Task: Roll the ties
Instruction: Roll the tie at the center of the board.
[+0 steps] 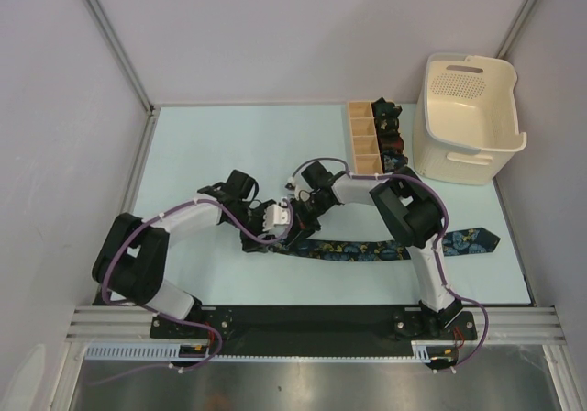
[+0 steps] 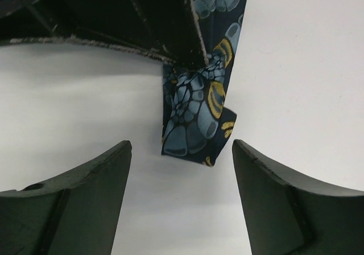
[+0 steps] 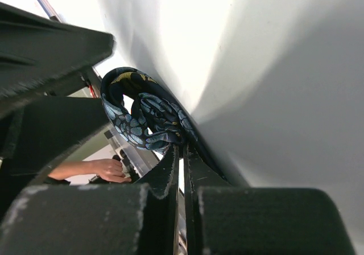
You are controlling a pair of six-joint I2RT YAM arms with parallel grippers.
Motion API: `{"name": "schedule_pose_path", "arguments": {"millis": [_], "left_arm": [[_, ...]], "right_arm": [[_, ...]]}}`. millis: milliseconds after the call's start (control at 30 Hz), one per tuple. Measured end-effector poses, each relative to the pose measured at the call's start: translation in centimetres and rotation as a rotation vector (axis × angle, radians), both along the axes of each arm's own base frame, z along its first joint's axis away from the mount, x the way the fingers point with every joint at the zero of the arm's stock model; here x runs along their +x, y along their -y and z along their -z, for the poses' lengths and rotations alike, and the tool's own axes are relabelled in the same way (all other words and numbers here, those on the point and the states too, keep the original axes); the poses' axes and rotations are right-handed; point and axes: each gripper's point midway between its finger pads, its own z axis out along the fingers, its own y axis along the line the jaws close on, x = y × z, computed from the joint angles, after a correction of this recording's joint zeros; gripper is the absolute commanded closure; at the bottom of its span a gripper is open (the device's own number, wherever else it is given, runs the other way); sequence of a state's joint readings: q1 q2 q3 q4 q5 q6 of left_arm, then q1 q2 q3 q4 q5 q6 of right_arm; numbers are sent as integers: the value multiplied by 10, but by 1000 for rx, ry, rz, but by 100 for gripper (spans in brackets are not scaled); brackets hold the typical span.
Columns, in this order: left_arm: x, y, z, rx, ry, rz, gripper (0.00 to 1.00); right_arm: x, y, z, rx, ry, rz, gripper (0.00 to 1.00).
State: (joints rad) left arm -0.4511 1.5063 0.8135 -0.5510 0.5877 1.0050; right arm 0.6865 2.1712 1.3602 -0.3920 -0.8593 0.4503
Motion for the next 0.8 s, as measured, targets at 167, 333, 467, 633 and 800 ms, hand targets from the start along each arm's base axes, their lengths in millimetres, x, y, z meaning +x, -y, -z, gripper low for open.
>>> {"name": "schedule_pose_path", "arguments": {"millis": [167, 333, 467, 633, 800], "left_arm": [[-4, 13, 3, 3, 17, 45, 27], [-3, 22, 10, 15, 24, 46, 54], [-6, 21, 13, 27, -2, 28, 70], [-8, 20, 13, 28, -14, 15, 85], [-11, 19, 12, 23, -15, 1, 76]], "right_arm": [[-1, 0, 0, -3, 3, -9, 100], [-1, -1, 0, 0, 8, -15, 100], [0, -1, 0, 1, 10, -15, 100], [0, -1, -1, -1, 11, -15, 100], [1, -2, -2, 0, 21, -18, 100]]}}
